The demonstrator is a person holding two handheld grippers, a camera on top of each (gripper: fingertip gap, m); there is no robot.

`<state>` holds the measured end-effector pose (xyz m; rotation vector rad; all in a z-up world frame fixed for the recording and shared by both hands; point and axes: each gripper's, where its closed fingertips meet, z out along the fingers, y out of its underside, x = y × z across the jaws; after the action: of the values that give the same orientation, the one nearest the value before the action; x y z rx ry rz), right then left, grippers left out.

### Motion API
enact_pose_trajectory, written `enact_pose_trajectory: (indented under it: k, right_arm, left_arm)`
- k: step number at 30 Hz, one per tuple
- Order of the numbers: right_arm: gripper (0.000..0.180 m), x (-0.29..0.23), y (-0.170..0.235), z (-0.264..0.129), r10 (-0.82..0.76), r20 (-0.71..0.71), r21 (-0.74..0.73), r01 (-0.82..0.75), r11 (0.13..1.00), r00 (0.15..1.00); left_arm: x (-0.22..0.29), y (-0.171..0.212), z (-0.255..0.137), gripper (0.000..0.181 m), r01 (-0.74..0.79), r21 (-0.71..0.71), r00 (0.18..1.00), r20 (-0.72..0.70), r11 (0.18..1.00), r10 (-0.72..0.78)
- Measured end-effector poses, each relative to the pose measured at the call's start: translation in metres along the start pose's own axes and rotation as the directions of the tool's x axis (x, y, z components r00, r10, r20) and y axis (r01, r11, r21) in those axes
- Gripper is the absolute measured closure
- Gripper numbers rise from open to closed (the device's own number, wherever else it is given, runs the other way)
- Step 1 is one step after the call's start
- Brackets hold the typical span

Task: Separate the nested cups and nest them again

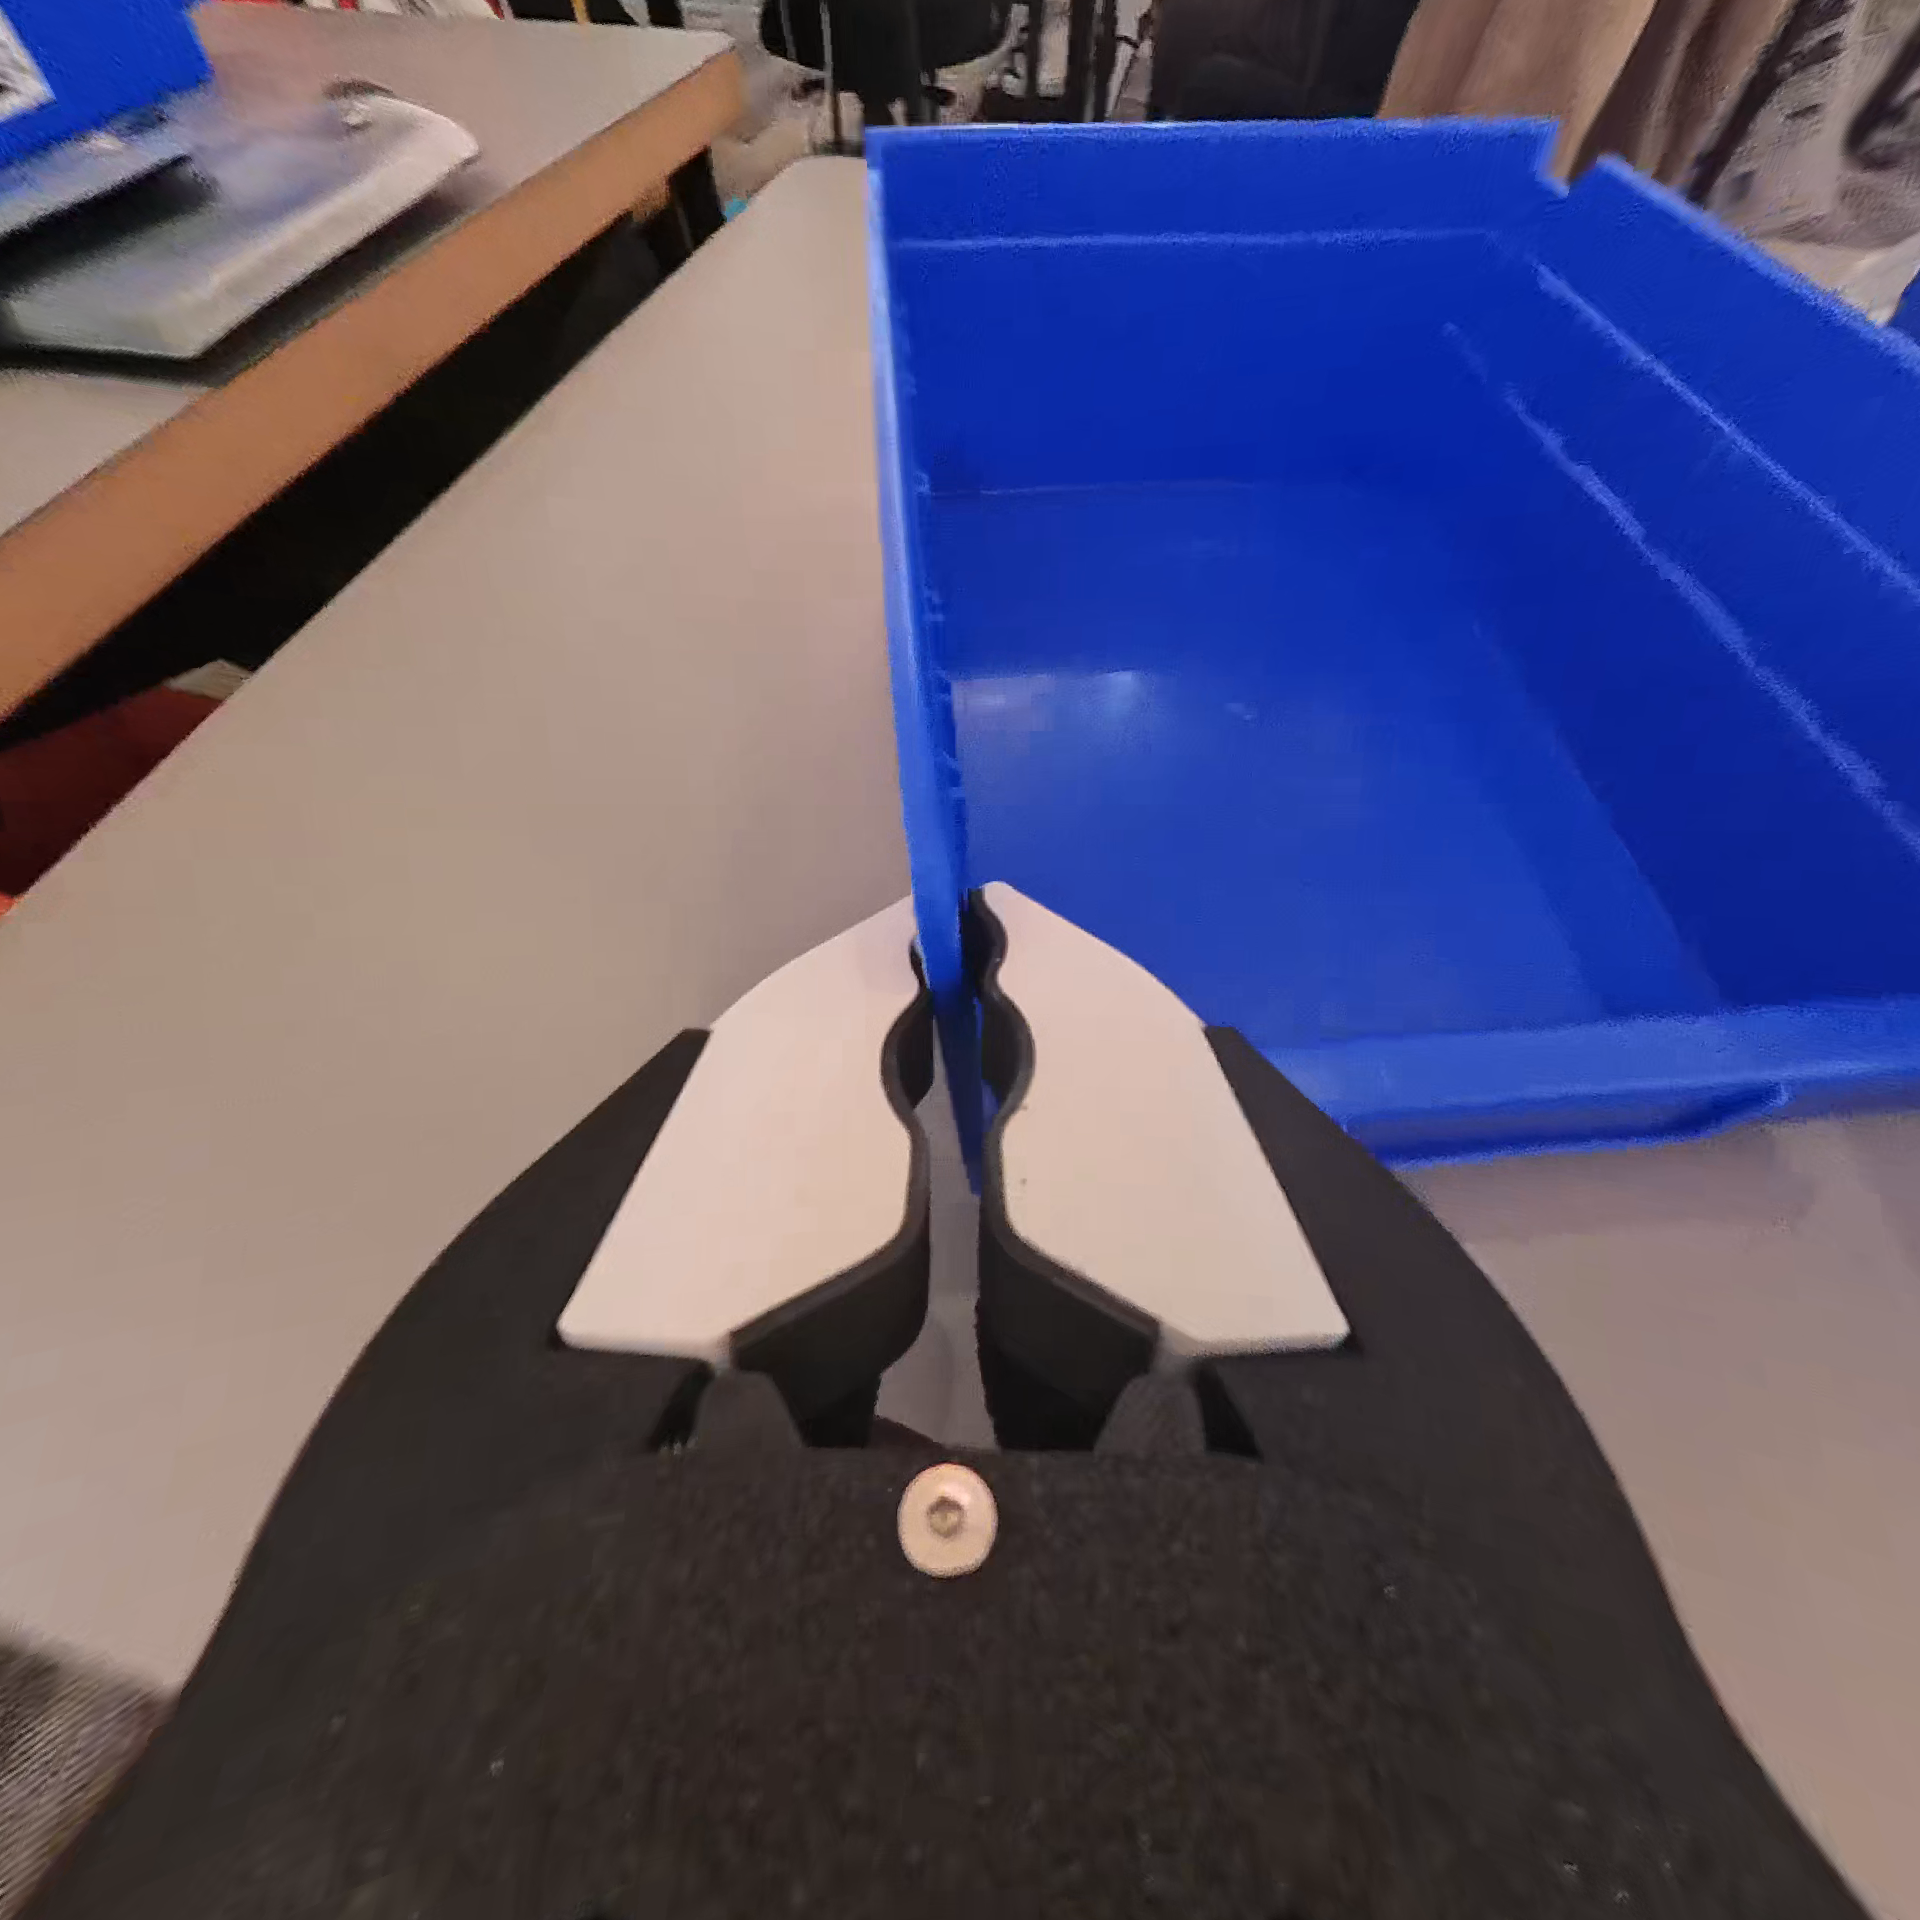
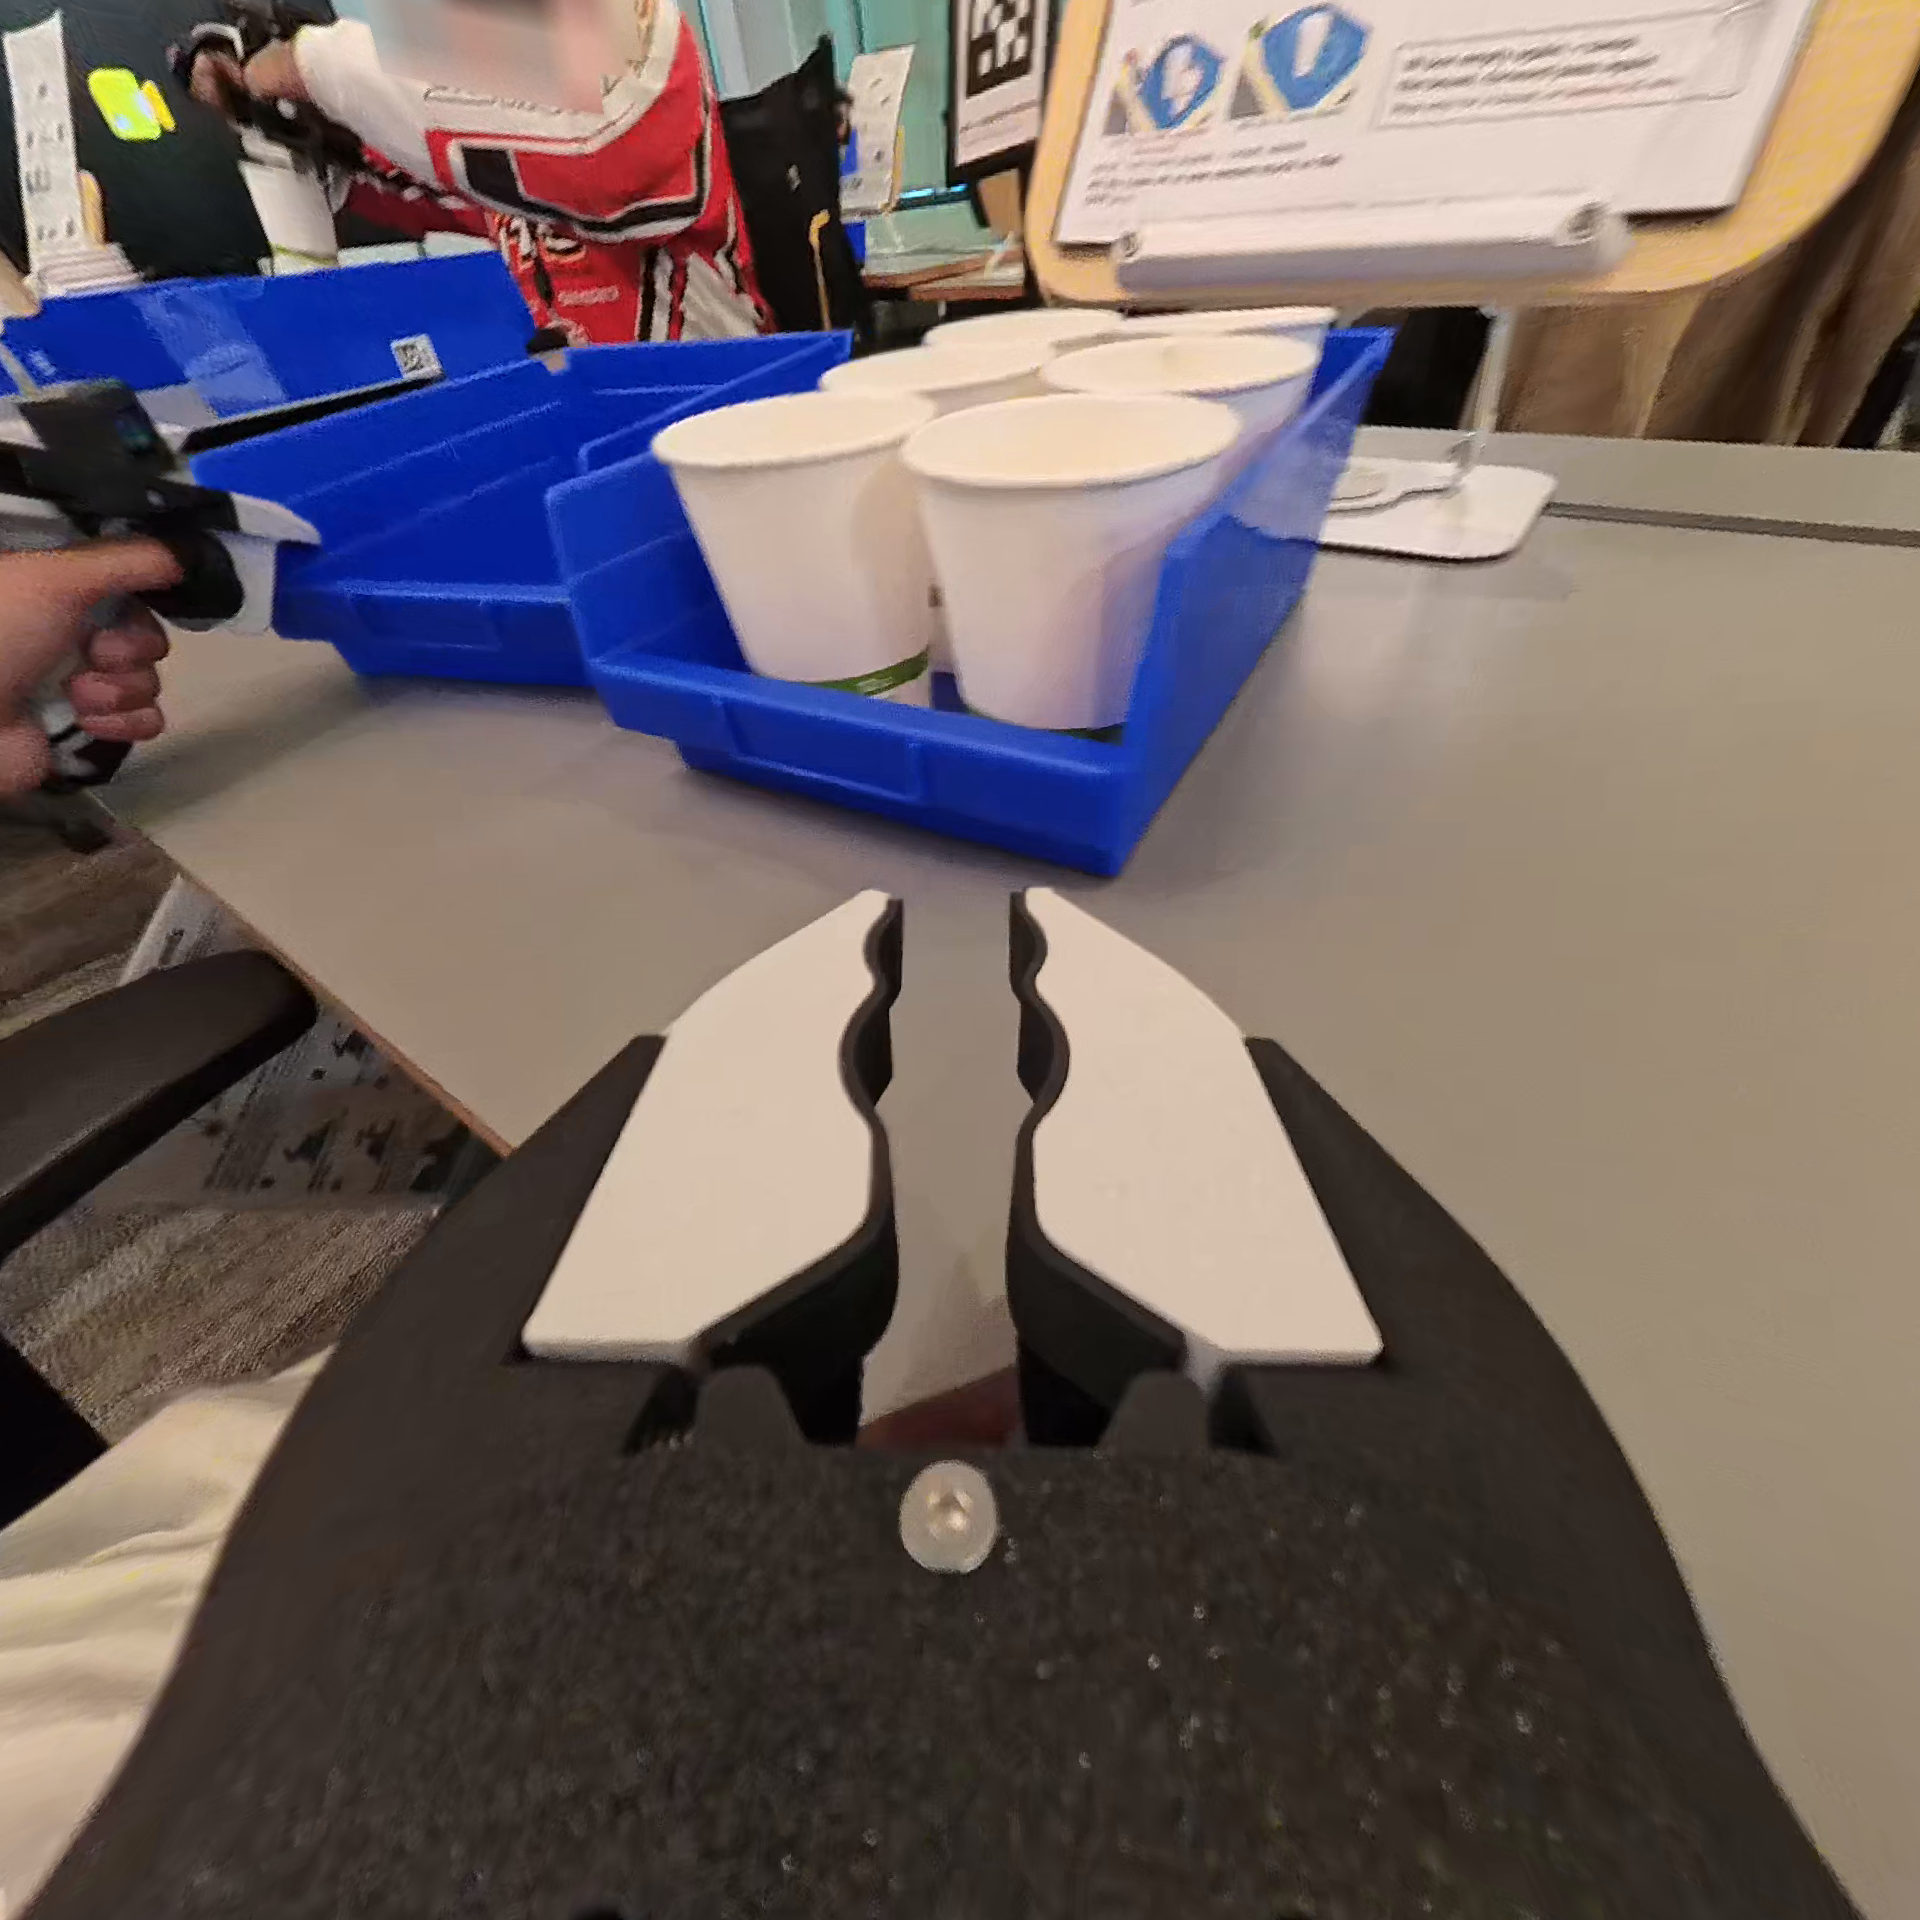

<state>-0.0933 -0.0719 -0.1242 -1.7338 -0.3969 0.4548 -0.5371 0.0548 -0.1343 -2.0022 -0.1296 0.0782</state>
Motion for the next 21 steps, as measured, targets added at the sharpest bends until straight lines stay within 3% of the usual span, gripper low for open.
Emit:
enact_pose_trajectory:
  k: [3,9,14,18,21]
  right_arm:
    - [0.151,-0.035,0.0,0.027,-0.033,0.004,-0.037,0.033,0.999,0.999]
    - [0.142,-0.155,-0.028,0.094,-0.071,0.18,-0.037,0.079,0.996,0.981]
    - [0.137,-0.192,-0.02,0.151,-0.015,0.172,-0.111,0.034,0.993,0.985]
    - [0.145,-0.196,-0.01,0.171,0.058,0.16,-0.151,-0.033,0.988,0.985]
    - [0.171,-0.192,-0.016,0.174,0.077,0.118,-0.145,-0.06,0.988,0.99]
  left_arm:
    - [-0.006,0.013,-0.029,0.177,-0.008,0.009,0.999,0.046,1.0,0.008]
    - [-0.008,0.038,-0.083,0.178,0.055,0.048,0.997,0.052,0.997,-0.058]
    - [-0.001,0.05,-0.11,0.178,0.067,0.069,0.997,0.03,0.995,-0.069]
    - [0.003,0.058,-0.129,0.177,0.057,0.088,0.998,0.023,0.995,-0.059]
    - [0.001,0.063,-0.144,0.177,0.022,0.128,0.994,0.101,0.992,-0.035]
